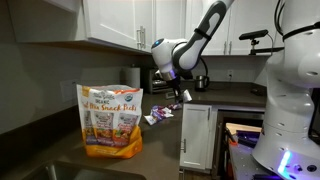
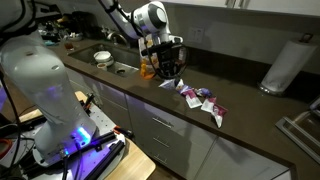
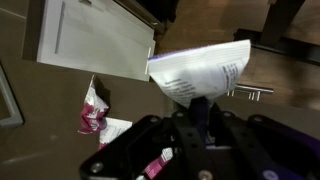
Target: Put the sachet in the packet
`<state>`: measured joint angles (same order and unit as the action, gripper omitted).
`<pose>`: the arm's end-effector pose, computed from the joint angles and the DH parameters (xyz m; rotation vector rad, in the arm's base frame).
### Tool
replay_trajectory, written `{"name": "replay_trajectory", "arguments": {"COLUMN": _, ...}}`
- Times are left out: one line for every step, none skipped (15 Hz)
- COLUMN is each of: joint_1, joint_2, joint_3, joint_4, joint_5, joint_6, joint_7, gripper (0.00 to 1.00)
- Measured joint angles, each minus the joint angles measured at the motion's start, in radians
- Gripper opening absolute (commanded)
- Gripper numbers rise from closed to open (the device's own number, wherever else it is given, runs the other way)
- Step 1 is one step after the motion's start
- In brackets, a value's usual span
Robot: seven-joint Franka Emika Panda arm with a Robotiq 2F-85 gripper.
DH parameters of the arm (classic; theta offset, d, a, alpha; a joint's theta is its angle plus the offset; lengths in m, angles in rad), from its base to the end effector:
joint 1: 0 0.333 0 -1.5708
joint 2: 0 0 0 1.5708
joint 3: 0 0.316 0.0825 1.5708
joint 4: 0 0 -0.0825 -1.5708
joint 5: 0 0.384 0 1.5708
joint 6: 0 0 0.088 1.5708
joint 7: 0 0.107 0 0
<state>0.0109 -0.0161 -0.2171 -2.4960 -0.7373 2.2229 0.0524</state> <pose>0.4291 -0.1113 0.2770 2.5955 0.3615 -0.3781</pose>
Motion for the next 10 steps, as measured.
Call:
{"name": "replay_trajectory", "arguments": {"joint_1": -0.002, "joint_2": -0.062, "joint_3": 0.018, "joint_4": -0.018, "joint_5": 0.023, "joint_6": -0.029, "joint_7": -0.031, "gripper": 0.1}}
{"name": "replay_trajectory", "arguments": {"joint_1": -0.004, "joint_2": -0.122, "joint_3": 0.034, "joint_4": -0.034, "joint_5": 0.052, "joint_6": -0.053, "joint_7": -0.068, "gripper": 0.09}}
{"name": "replay_trajectory", "arguments": {"joint_1": -0.005, "joint_2": -0.18, "joint_3": 0.048, "joint_4": -0.047, "joint_5": 0.091, "joint_6": -0.076, "joint_7": -0.106, "gripper": 0.09}}
{"name": "replay_trajectory", "arguments": {"joint_1": -0.005, "joint_2": -0.236, "joint_3": 0.06, "joint_4": -0.056, "joint_5": 0.136, "joint_6": -0.097, "joint_7": -0.149, "gripper": 0.09}}
{"name": "replay_trajectory", "arguments": {"joint_1": -0.004, "joint_2": -0.289, "joint_3": 0.072, "joint_4": -0.062, "joint_5": 0.182, "joint_6": -0.117, "joint_7": -0.191, "gripper": 0.09}}
{"name": "replay_trajectory", "arguments": {"joint_1": -0.002, "joint_2": -0.338, "joint_3": 0.084, "joint_4": -0.064, "joint_5": 0.229, "joint_6": -0.138, "joint_7": -0.232, "gripper": 0.09}}
{"name": "replay_trajectory", "arguments": {"joint_1": 0.005, "joint_2": -0.384, "joint_3": 0.094, "joint_4": -0.064, "joint_5": 0.28, "joint_6": -0.158, "joint_7": -0.27, "gripper": 0.09}}
{"name": "replay_trajectory", "arguments": {"joint_1": 0.015, "joint_2": -0.425, "joint_3": 0.104, "joint_4": -0.064, "joint_5": 0.328, "joint_6": -0.174, "joint_7": -0.3, "gripper": 0.09}}
{"name": "replay_trajectory", "arguments": {"joint_1": 0.03, "joint_2": -0.462, "joint_3": 0.113, "joint_4": -0.064, "joint_5": 0.371, "joint_6": -0.18, "joint_7": -0.322, "gripper": 0.09}}
{"name": "replay_trajectory", "arguments": {"joint_1": 0.046, "joint_2": -0.493, "joint_3": 0.121, "joint_4": -0.064, "joint_5": 0.411, "joint_6": -0.181, "joint_7": -0.338, "gripper": 0.09}}
